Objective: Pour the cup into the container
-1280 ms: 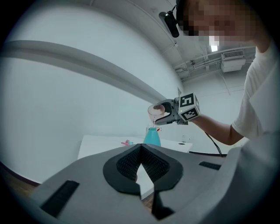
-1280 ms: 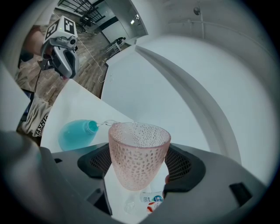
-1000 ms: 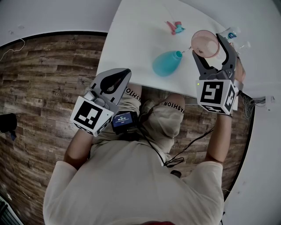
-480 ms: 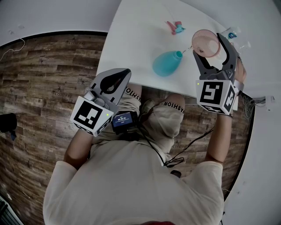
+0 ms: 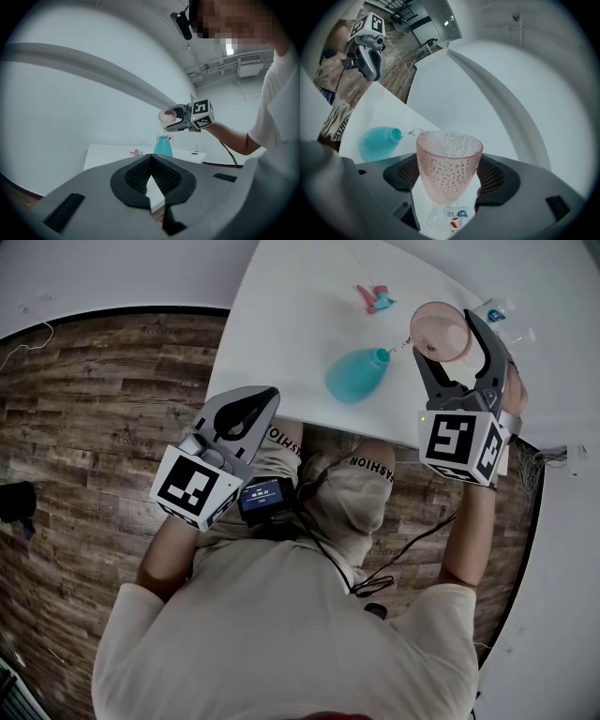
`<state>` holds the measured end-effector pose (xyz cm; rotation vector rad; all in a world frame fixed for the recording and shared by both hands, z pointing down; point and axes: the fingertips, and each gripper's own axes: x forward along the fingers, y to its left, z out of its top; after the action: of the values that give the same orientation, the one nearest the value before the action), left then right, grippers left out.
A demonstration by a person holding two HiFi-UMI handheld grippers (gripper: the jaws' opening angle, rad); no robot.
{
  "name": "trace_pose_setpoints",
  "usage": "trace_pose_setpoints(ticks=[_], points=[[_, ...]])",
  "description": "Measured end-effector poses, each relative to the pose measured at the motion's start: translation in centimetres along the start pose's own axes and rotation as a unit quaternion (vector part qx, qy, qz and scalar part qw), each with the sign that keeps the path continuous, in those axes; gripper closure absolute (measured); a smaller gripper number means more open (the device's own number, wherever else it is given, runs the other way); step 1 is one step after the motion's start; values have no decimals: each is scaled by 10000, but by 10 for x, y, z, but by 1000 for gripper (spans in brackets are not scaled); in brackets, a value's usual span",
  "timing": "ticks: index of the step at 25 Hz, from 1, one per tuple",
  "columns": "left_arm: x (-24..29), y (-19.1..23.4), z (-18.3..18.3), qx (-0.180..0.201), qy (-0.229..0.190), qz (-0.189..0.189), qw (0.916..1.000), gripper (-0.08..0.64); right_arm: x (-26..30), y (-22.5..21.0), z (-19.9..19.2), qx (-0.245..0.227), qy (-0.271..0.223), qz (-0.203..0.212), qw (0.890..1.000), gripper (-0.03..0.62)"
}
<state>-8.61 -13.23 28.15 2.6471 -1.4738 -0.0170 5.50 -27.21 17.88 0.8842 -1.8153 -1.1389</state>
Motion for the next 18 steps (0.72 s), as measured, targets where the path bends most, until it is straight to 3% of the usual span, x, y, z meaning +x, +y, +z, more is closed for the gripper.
trace_pose_setpoints(ticks=[18], points=[[1,0,-1,3,11,-4,10000,550,0,-2,3,-111,-39,-95,9999,224]])
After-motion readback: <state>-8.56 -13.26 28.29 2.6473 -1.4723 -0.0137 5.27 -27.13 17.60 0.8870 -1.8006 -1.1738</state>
